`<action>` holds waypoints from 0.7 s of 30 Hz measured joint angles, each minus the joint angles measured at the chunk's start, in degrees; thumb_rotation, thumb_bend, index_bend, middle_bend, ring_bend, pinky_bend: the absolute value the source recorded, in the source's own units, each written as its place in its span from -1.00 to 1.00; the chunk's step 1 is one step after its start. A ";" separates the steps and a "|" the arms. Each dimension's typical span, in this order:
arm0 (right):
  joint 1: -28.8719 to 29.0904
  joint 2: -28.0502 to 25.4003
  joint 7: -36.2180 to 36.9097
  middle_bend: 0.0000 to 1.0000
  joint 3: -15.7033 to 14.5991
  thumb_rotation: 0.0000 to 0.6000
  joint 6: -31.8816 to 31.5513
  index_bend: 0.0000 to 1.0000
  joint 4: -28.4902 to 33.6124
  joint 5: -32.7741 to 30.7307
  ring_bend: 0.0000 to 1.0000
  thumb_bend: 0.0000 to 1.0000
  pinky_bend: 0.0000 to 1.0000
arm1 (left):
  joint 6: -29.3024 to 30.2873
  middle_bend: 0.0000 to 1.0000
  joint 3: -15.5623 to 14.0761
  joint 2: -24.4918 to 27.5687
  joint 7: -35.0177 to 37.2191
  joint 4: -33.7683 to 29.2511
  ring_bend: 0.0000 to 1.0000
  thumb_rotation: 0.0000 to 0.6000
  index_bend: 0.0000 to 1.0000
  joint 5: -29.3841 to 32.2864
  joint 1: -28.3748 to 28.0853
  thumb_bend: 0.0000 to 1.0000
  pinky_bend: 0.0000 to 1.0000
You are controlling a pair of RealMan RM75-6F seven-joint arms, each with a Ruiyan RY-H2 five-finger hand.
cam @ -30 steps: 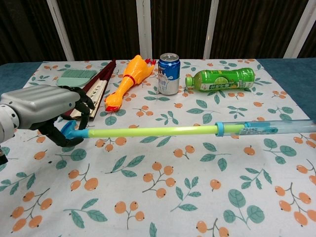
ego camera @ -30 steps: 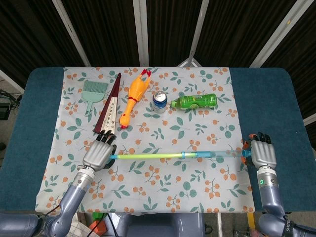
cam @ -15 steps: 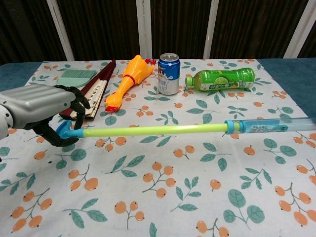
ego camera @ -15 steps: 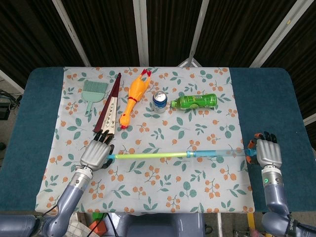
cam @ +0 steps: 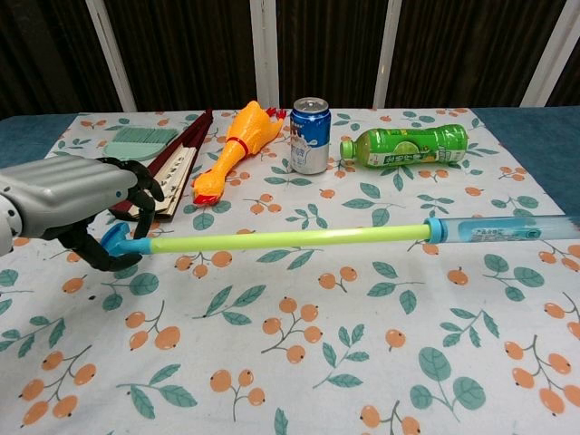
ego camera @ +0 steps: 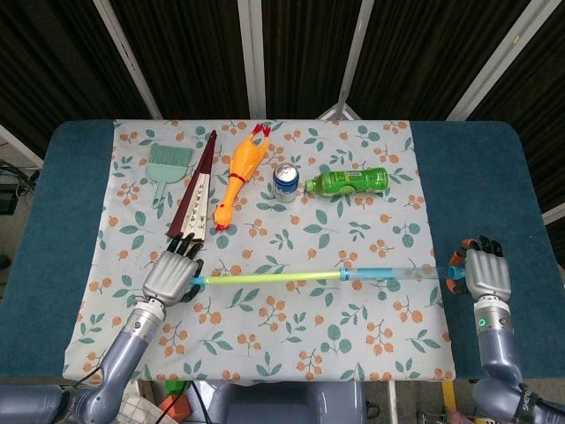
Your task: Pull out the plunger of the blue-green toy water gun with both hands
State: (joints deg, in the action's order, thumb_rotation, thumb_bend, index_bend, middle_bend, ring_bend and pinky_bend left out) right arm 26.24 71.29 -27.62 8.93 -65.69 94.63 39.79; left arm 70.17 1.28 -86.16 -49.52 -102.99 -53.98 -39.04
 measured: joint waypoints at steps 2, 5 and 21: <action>-0.07 -0.13 0.27 -0.69 -0.01 1.00 0.26 -0.20 0.22 -0.08 -1.00 -0.33 -1.00 | -0.07 -0.81 -0.02 0.01 -0.06 -0.07 -1.00 1.00 -0.12 0.08 0.03 -0.26 -1.00; -0.14 -0.53 0.54 -0.97 -0.18 1.00 0.93 -0.85 0.67 -0.06 -1.00 -0.33 -1.00 | -0.08 -0.86 -0.01 0.01 0.22 -0.28 -1.00 1.00 -0.40 -0.03 0.14 -0.51 -1.00; -1.85 -5.20 1.84 -1.00 -1.53 1.00 -0.51 -1.00 4.86 2.47 -1.00 -0.33 -1.00 | 2.56 -0.89 -0.35 3.07 5.79 -4.00 -1.00 1.00 -0.67 -4.19 3.19 -0.67 -1.00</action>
State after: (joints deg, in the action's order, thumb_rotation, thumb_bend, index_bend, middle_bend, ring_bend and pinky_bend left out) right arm 24.39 66.09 -25.77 7.40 -66.21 99.48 42.27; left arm 72.73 0.93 -83.09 -43.73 -106.99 -58.18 -35.85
